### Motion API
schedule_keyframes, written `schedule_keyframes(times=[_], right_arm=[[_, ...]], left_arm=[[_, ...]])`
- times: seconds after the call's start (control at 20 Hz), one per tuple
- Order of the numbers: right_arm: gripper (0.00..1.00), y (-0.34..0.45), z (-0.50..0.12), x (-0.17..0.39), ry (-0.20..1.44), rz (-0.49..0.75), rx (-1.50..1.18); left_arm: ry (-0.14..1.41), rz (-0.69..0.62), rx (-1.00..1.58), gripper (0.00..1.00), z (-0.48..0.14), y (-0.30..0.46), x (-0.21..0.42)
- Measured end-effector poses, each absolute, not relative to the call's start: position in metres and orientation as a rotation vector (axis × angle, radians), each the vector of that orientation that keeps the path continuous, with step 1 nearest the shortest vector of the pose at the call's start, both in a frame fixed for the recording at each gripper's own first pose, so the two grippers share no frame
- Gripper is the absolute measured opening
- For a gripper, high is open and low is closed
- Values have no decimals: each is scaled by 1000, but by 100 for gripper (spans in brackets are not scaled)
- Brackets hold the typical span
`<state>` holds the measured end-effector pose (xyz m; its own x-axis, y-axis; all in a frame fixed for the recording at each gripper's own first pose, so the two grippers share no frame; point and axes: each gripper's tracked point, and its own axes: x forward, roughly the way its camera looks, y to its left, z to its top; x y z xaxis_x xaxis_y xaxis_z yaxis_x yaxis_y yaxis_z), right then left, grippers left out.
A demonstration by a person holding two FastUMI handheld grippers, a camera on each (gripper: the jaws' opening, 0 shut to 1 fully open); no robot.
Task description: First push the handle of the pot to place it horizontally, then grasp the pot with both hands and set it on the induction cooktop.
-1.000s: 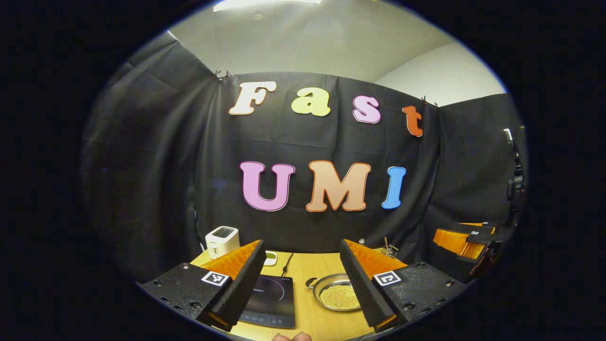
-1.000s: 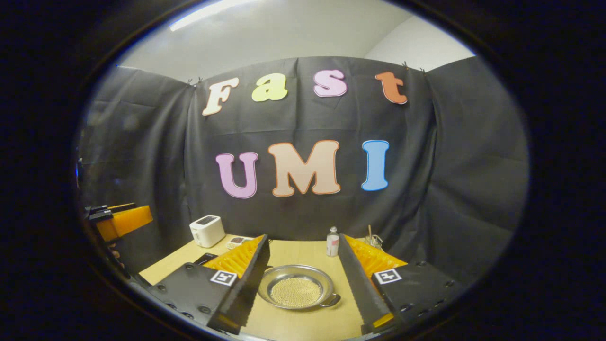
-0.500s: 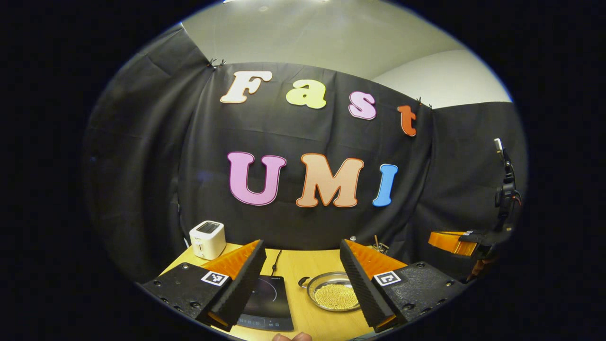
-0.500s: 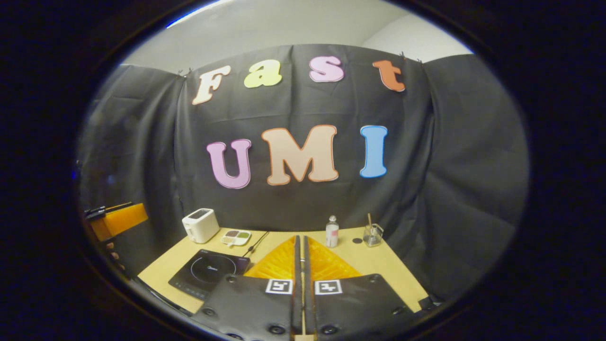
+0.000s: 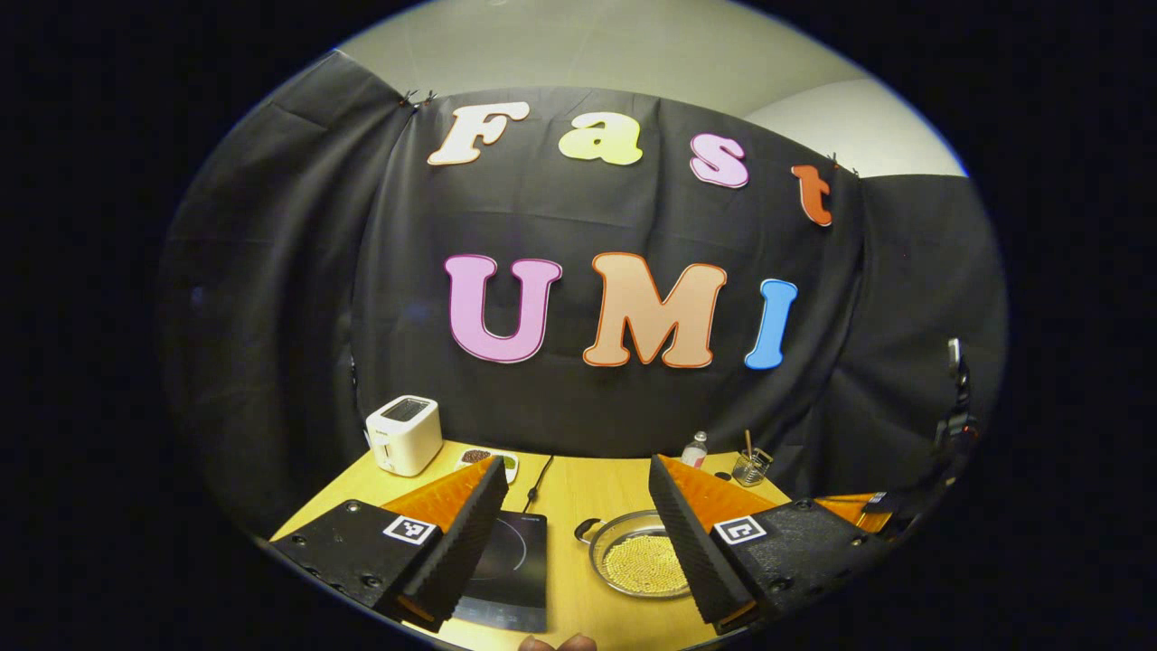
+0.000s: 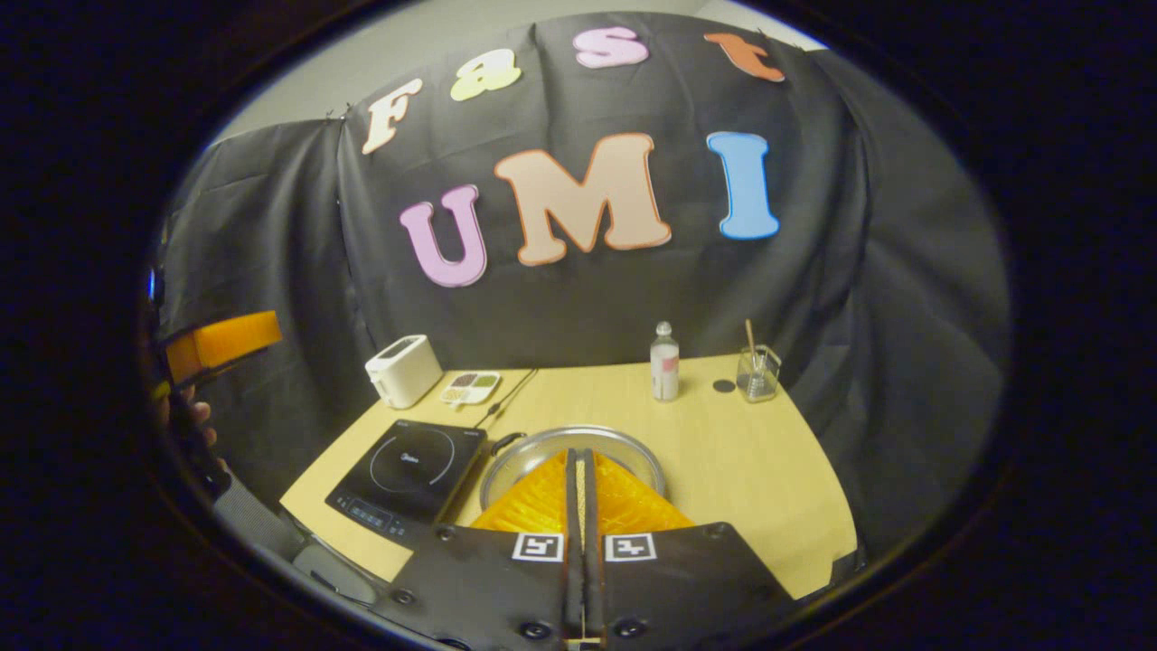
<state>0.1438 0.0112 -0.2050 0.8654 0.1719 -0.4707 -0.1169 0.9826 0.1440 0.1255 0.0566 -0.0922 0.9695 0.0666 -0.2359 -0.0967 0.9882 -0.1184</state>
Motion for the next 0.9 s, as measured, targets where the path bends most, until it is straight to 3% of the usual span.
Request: schedule_keyframes(times=[0.35,0.55,0.6,0.85,0.9], right_arm=[[3,-1,-304,143,740,290,76],[0,-1,-348,134,855,314,78],[3,4,-360,126,897,335,87],[3,-5,-408,115,1032,335,46],[3,-9,-414,117,1043,328,41]], left_arm=[[306,200,-91,96,-116,48,143],[361,218,-77,93,-132,50,152],[353,226,-71,97,-131,52,155],[393,250,-100,96,-150,54,161],[400,252,-98,93,-152,55,163]])
